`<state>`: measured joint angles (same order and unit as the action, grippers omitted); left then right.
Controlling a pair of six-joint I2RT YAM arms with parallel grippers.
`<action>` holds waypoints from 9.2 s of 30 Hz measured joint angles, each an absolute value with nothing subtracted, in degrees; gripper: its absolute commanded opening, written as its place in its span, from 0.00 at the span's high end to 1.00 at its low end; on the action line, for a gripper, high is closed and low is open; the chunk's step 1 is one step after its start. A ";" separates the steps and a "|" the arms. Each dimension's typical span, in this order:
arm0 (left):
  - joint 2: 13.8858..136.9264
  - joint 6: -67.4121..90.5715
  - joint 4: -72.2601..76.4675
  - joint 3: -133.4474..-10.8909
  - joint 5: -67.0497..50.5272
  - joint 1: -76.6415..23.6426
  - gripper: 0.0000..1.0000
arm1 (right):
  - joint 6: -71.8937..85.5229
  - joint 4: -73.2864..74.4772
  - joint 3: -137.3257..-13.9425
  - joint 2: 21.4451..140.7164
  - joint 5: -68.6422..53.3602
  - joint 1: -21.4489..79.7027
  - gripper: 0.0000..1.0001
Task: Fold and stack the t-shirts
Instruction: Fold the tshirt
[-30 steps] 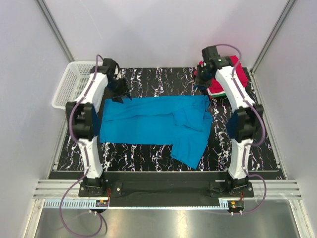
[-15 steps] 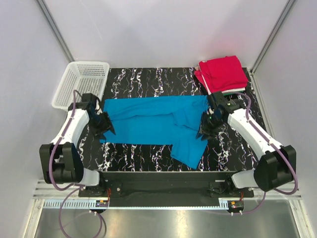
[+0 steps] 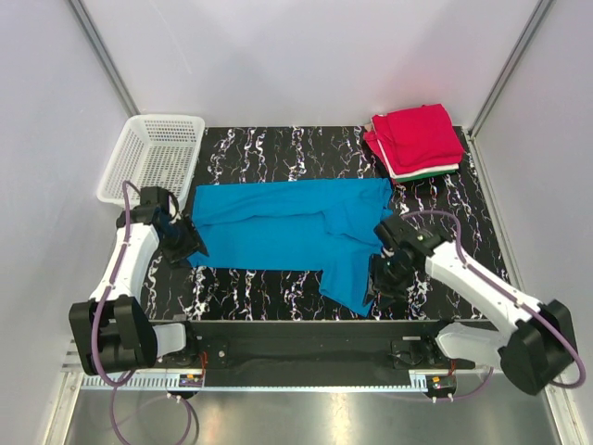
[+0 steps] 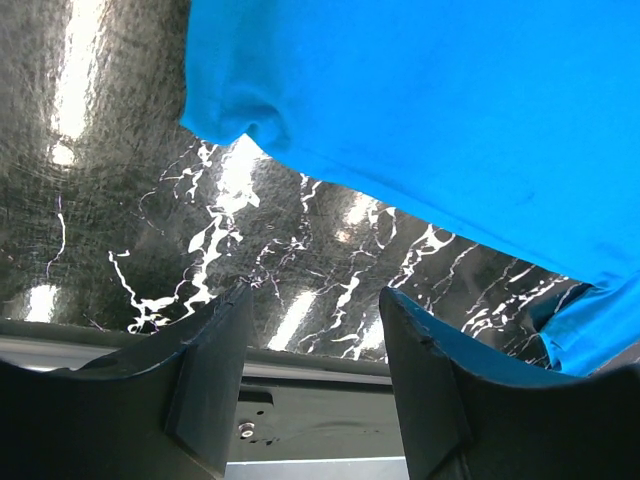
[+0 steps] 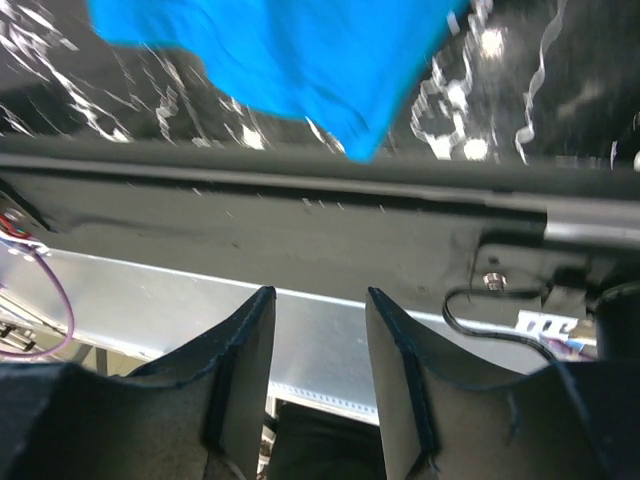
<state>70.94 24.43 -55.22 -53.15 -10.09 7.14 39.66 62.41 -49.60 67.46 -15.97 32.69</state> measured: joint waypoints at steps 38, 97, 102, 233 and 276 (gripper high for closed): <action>74.50 25.02 -52.99 -50.96 -9.67 10.59 0.42 | 49.58 47.31 -39.70 75.59 -11.46 34.85 0.47; 79.20 26.87 -54.50 -51.00 -1.87 13.21 0.41 | 49.78 44.73 -39.97 83.70 -11.16 35.27 1.00; 81.91 26.87 -53.69 -51.00 -1.39 13.30 0.43 | 49.74 44.73 -39.97 83.70 -11.22 35.27 1.00; 94.87 25.30 -47.09 -54.48 -2.85 13.41 0.60 | 47.35 44.91 -44.64 86.65 -11.44 35.29 1.00; 93.41 25.69 -47.42 -56.53 -2.81 13.41 1.00 | 46.61 52.51 -53.65 84.86 -5.08 35.31 1.00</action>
